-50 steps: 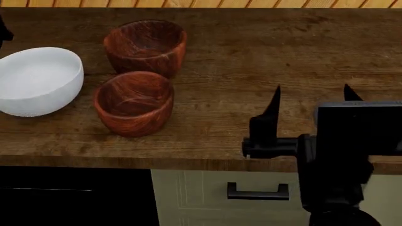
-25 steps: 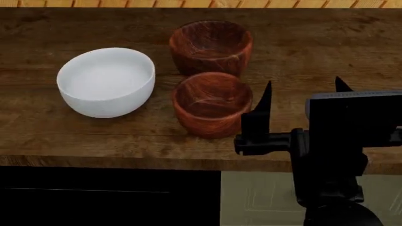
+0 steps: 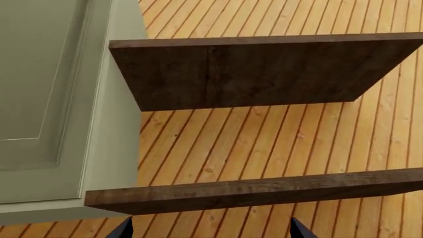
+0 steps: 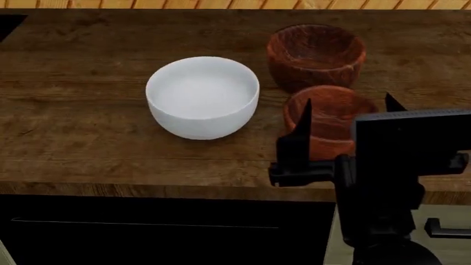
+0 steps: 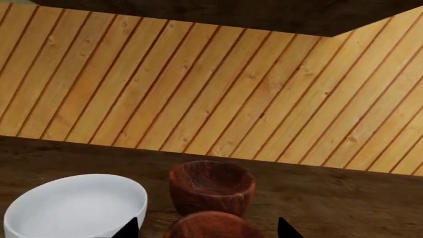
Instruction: Stack the bowls from largest to smallest.
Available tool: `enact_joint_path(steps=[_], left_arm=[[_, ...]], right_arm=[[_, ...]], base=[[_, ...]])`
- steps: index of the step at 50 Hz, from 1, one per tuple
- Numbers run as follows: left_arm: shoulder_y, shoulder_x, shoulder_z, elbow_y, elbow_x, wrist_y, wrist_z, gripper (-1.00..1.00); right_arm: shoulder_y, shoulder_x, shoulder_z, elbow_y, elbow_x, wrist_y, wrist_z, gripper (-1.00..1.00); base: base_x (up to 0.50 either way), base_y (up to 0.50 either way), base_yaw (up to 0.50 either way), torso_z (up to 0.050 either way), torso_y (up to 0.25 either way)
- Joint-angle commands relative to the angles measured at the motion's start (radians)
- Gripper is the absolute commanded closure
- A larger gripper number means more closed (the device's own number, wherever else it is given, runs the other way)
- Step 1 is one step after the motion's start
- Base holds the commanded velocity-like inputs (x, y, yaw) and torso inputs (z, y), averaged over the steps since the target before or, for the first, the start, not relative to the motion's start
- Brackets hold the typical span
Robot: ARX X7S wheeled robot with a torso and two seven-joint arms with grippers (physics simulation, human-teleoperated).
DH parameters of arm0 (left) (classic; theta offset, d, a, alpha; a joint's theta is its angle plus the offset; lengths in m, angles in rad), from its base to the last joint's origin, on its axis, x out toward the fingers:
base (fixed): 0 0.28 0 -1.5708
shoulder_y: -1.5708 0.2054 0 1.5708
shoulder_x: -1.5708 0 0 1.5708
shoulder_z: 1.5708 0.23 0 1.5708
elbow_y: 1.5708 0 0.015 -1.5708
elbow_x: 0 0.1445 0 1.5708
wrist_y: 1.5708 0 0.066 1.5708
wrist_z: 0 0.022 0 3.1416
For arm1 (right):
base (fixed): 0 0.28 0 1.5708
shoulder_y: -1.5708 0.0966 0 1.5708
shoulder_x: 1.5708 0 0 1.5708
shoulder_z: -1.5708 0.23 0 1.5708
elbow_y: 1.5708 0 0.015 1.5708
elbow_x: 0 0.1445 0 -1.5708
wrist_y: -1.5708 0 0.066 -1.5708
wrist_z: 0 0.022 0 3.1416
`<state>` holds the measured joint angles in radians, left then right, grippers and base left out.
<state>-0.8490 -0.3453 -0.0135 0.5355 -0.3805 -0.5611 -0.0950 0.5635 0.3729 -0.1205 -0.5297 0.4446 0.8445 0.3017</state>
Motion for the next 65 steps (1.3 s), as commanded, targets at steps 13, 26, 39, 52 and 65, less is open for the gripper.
enact_joint_path(steps=[13,26,39,52,65], left_arm=[[-0.007,0.001,0.011,0.016,-0.013,-0.008,-0.013,-1.00],[-0.006,-0.002,0.012,0.019,-0.015,-0.004,-0.018,-1.00],[-0.009,-0.004,0.007,0.022,-0.026,-0.003,-0.022,-1.00],[-0.018,-0.006,0.018,0.020,-0.025,-0.001,-0.026,-1.00],[-0.019,-0.011,0.024,0.028,-0.027,-0.002,-0.029,-1.00]], right_arm=[[-0.019,0.007,0.023,-0.021,0.020,0.009,0.013,-1.00],[-0.009,0.011,0.022,-0.031,0.028,0.026,0.022,-1.00],[0.002,0.012,0.012,-0.031,0.030,0.036,0.027,-1.00],[0.001,0.018,0.016,-0.037,0.038,0.039,0.030,-1.00],[0.000,0.019,0.017,-0.039,0.043,0.039,0.034,-1.00]], base=[[0.12,0.00,0.00,0.000,0.000],[0.28,0.00,0.00,0.000,0.000],[0.32,0.00,0.00,0.000,0.000],[0.34,0.00,0.00,0.000,0.000],[0.36,0.00,0.00,0.000,0.001]])
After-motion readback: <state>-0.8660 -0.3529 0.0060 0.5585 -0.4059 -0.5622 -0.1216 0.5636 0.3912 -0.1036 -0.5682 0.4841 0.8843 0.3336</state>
